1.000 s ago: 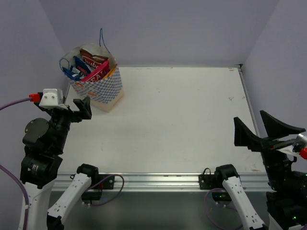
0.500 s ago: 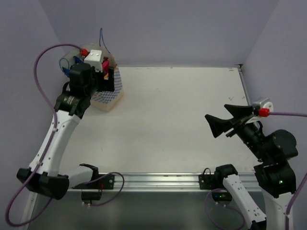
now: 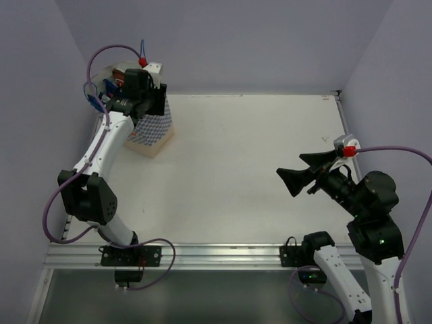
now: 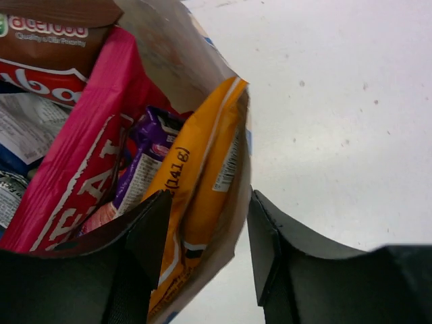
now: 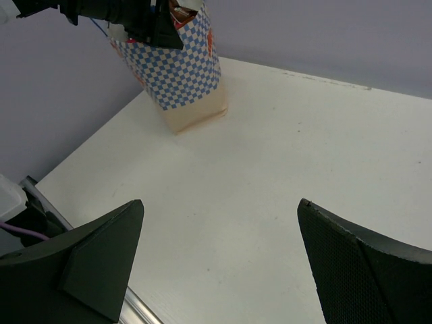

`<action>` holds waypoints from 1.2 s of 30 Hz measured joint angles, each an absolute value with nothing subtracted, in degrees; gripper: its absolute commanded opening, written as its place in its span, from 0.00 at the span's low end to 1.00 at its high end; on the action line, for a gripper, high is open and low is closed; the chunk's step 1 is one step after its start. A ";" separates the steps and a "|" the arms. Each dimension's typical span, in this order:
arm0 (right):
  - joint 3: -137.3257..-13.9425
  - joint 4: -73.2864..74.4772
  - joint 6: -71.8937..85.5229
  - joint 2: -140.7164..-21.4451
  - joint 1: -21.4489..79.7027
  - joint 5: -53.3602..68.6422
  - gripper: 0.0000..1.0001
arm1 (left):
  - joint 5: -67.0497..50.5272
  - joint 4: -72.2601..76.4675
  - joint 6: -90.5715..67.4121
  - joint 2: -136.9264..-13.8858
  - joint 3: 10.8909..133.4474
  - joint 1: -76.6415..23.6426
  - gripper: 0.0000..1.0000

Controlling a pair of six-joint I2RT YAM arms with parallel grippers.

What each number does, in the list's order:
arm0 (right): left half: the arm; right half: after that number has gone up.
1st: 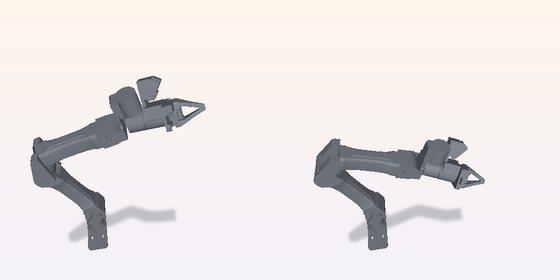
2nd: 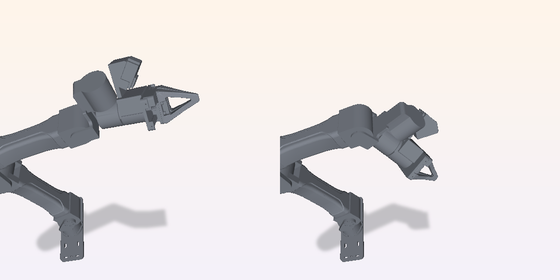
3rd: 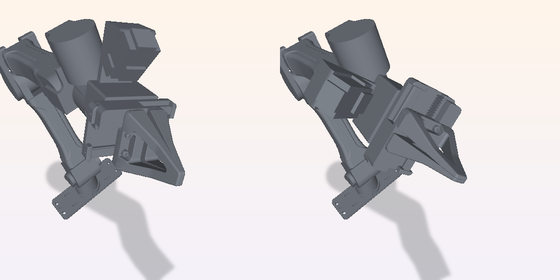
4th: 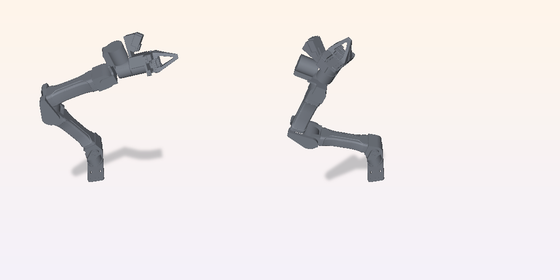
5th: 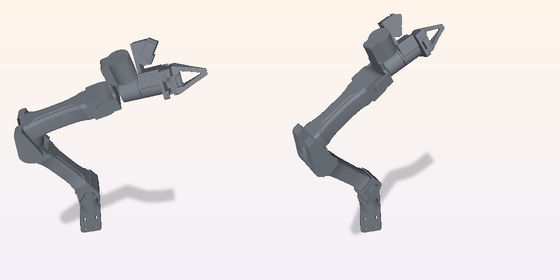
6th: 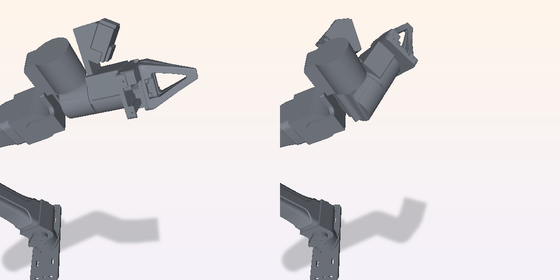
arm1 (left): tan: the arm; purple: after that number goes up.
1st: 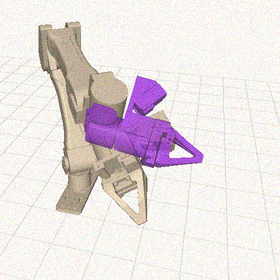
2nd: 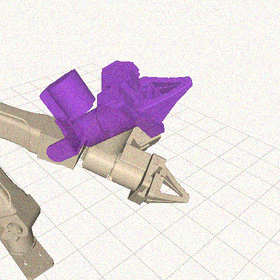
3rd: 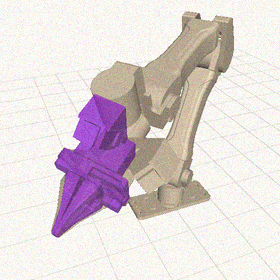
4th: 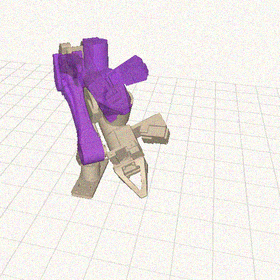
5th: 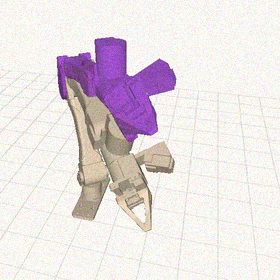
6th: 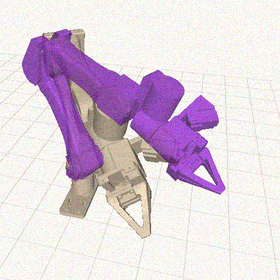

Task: Take the snacks out of the paper bag

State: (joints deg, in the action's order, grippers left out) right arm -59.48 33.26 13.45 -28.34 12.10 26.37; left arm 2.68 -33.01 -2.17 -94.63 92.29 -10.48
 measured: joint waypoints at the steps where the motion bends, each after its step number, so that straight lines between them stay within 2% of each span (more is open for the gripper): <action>1: -59.35 33.23 13.45 -28.36 12.10 26.46 0.99 | 1.56 -33.74 -1.89 -94.76 92.73 -10.50 0.47; 4: -58.78 32.86 13.47 -28.36 12.10 26.57 0.99 | -1.54 -35.55 -1.61 -94.59 93.21 -10.52 0.35; 5: -58.63 32.82 13.50 -28.36 12.10 26.57 0.99 | -2.61 -35.99 -1.41 -94.48 93.21 -10.52 0.25; 8: -58.30 32.56 13.50 -28.36 12.10 26.57 0.99 | -5.48 -37.41 -1.06 -94.28 93.21 -10.76 0.06; 10: -58.13 32.32 13.50 -28.36 12.10 26.57 0.99 | -7.29 -38.13 -0.86 -94.15 93.10 -11.70 0.01; 16: -57.67 32.12 13.50 -28.34 12.10 26.55 0.99 | -8.62 -38.94 -0.82 -93.91 92.38 -20.16 0.01; 24: -57.63 32.10 13.50 -27.46 12.10 26.52 0.99 | -8.62 -40.32 -1.83 -88.75 87.64 -42.13 0.05; 26: -57.63 32.10 13.50 -27.42 12.10 26.52 0.99 | -8.88 -40.69 -2.63 -85.67 84.99 -45.21 0.12; 27: -57.63 32.10 13.50 -27.40 12.10 26.52 0.99 | -8.80 -41.12 -3.27 -83.92 83.57 -45.95 0.19; 28: -57.63 32.10 13.50 -27.40 12.10 26.52 0.99 | -8.58 -41.87 -3.88 -82.24 82.46 -46.30 0.44; 30: -57.63 32.10 13.50 -27.40 12.10 26.52 0.99 | -6.33 -43.66 -5.96 -79.18 80.62 -46.24 0.63; 31: -57.63 32.10 13.50 -27.40 12.10 26.52 0.99 | -4.84 -44.58 -6.94 -78.08 80.25 -46.13 0.77; 34: -57.63 32.10 13.50 -27.40 12.10 26.52 0.99 | 0.45 -46.87 -12.01 -74.78 79.85 -45.80 0.87; 36: -57.63 32.10 13.50 -27.40 12.10 26.52 0.99 | 3.29 -47.40 -16.05 -72.38 79.85 -45.78 0.88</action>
